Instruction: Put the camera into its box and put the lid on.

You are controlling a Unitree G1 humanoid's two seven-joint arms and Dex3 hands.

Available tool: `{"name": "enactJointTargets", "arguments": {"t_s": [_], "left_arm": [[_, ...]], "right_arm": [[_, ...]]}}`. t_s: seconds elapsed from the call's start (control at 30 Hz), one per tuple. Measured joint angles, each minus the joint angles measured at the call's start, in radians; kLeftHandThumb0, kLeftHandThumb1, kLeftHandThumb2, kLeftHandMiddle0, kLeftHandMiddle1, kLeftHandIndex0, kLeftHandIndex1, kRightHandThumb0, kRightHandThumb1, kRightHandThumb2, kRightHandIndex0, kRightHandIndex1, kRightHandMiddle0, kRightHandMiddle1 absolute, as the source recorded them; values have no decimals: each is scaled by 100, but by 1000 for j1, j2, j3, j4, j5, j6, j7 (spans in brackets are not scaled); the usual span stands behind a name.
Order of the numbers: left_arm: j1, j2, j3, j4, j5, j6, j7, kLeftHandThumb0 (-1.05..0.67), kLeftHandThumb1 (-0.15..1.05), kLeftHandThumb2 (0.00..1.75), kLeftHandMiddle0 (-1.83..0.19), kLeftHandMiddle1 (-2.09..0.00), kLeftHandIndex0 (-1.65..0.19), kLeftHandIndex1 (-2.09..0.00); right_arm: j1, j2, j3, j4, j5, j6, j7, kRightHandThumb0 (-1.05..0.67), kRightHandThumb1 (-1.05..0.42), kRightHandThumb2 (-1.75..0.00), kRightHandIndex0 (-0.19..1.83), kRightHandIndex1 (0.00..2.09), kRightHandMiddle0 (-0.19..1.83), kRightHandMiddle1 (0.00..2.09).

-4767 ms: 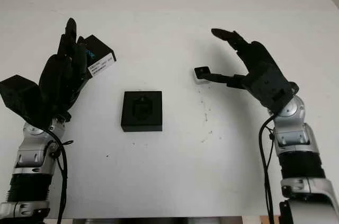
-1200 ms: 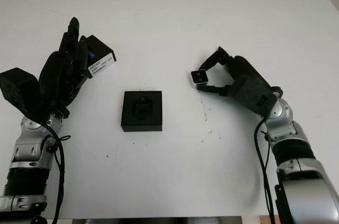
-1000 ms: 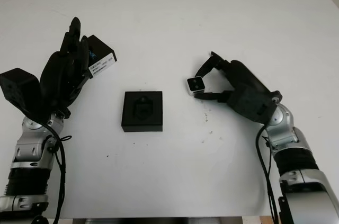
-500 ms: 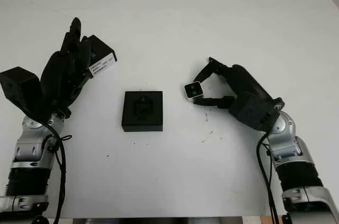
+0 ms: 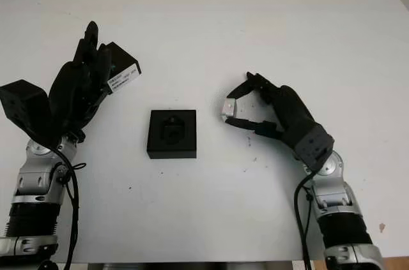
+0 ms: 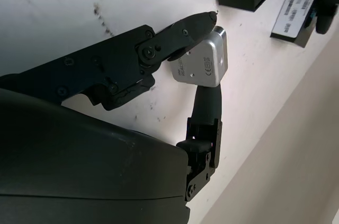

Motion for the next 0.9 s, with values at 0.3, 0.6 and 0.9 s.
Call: {"name": "enactJointTargets", "arguments": {"t_s": [0.3,0.6,0.9], "left_arm": [[0,16,0,-2,20,9,-1,-72,105,49,19,0,19,0],[0,18,1,-2,17,10,-3,-72,105,48,19,0,19,0],[0,18,0,2,17,4,-15,-73,105,49,19,0,19,0]], "right_arm": [[9,40,-10,-11,45,16,13,-51,-98,-5,22,5,32,158],[47,28,-10,-97,-39,33,-24,-49,-97,-5,20,5,31,155],[71,106,-37,-225,73,45,-26,-47,-98,-6,20,5,32,155]]}}
